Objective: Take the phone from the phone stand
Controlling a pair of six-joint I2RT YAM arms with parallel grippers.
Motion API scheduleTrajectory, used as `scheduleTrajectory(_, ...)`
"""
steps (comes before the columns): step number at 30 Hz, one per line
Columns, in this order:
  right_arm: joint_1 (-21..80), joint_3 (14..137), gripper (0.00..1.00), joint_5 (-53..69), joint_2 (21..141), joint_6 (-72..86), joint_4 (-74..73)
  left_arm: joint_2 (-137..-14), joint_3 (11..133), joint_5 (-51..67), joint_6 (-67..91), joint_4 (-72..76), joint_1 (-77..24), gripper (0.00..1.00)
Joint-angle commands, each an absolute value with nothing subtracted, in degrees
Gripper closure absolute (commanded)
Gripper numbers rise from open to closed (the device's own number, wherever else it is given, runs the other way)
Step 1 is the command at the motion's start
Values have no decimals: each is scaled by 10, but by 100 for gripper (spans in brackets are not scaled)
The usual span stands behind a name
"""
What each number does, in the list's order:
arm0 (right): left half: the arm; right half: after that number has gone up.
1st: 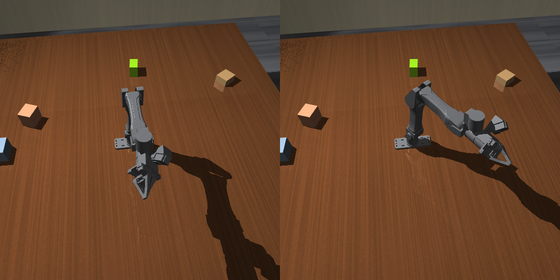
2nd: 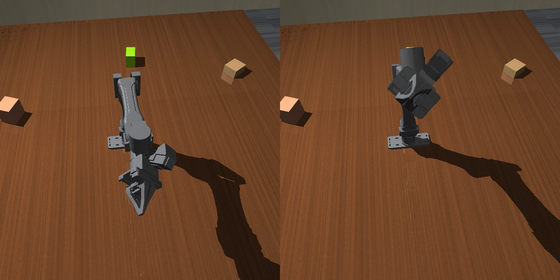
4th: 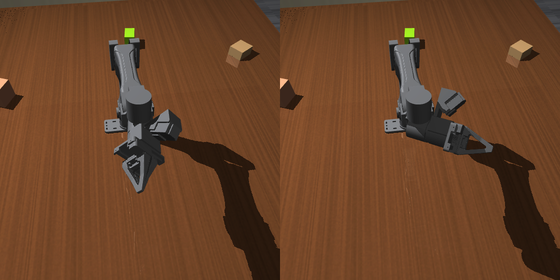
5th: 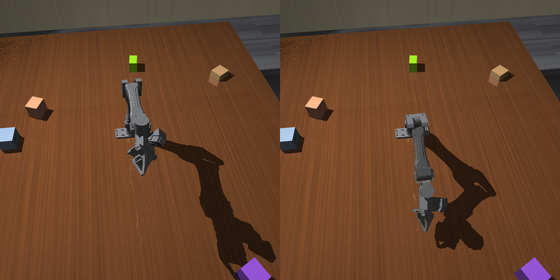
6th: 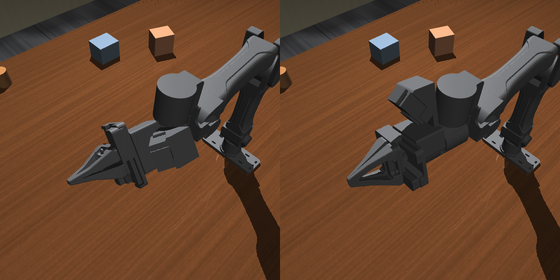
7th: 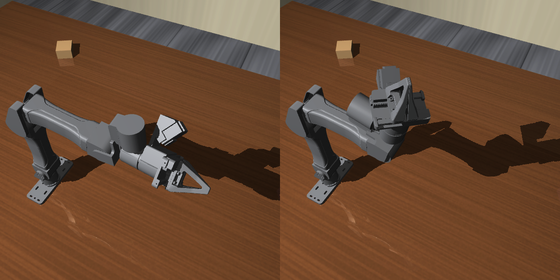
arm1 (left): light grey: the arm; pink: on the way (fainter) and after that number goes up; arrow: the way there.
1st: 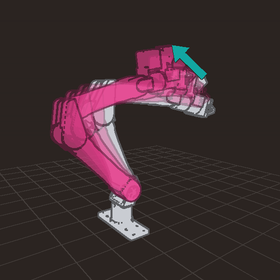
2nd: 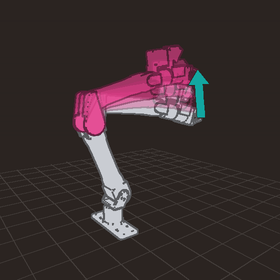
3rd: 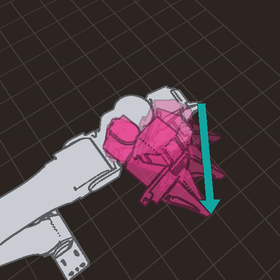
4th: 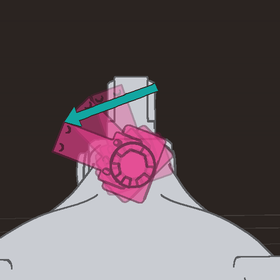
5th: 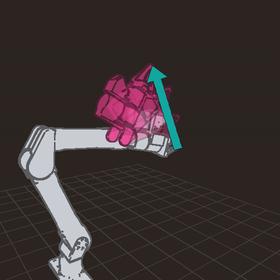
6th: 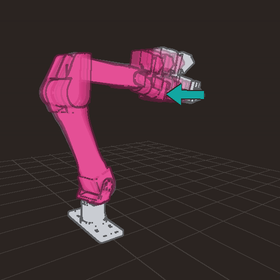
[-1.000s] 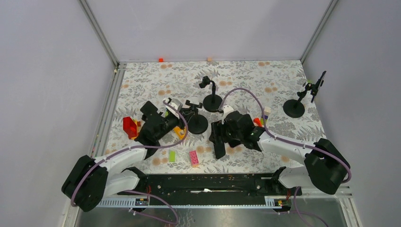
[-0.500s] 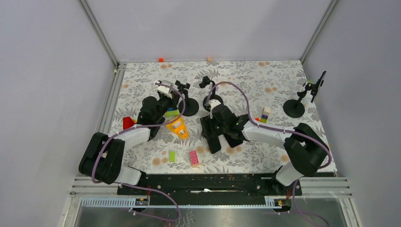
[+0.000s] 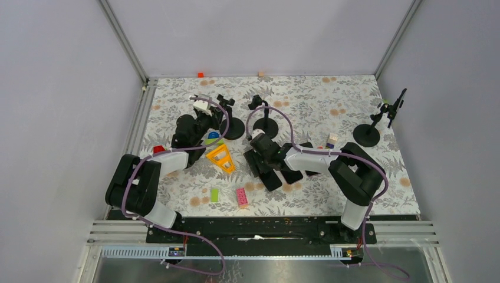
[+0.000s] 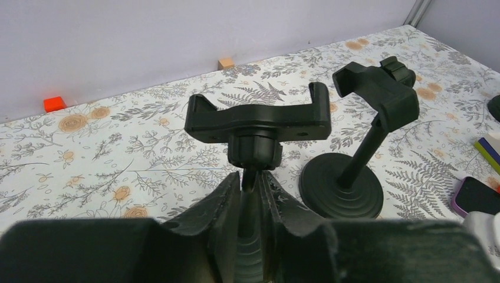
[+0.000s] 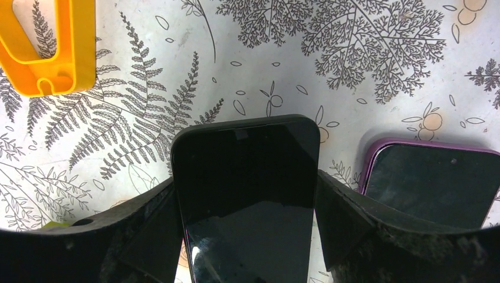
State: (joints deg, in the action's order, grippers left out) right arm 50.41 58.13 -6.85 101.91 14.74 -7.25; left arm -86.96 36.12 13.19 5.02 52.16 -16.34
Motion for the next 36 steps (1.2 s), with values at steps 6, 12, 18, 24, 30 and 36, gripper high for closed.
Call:
scheduleTrajectory(6,516,596,49,-78,1038,148,-90,-864,384,137,63,564,-157,58)
scheduleTrajectory(12,516,601,29,-62,1025,147,-97,-852,376,140,70,560,-157,51)
scheduleTrajectory(18,516,605,12,-55,1010,147,-102,-833,371,139,75,550,-157,42)
scheduleTrajectory(24,516,615,8,-56,993,142,-113,-795,362,132,83,528,-157,34)
scheduleTrajectory(30,515,627,7,-104,942,129,-136,-738,342,96,115,502,-157,30)
scheduleTrajectory(36,492,621,7,-159,855,136,-158,-649,299,50,149,463,-157,27)
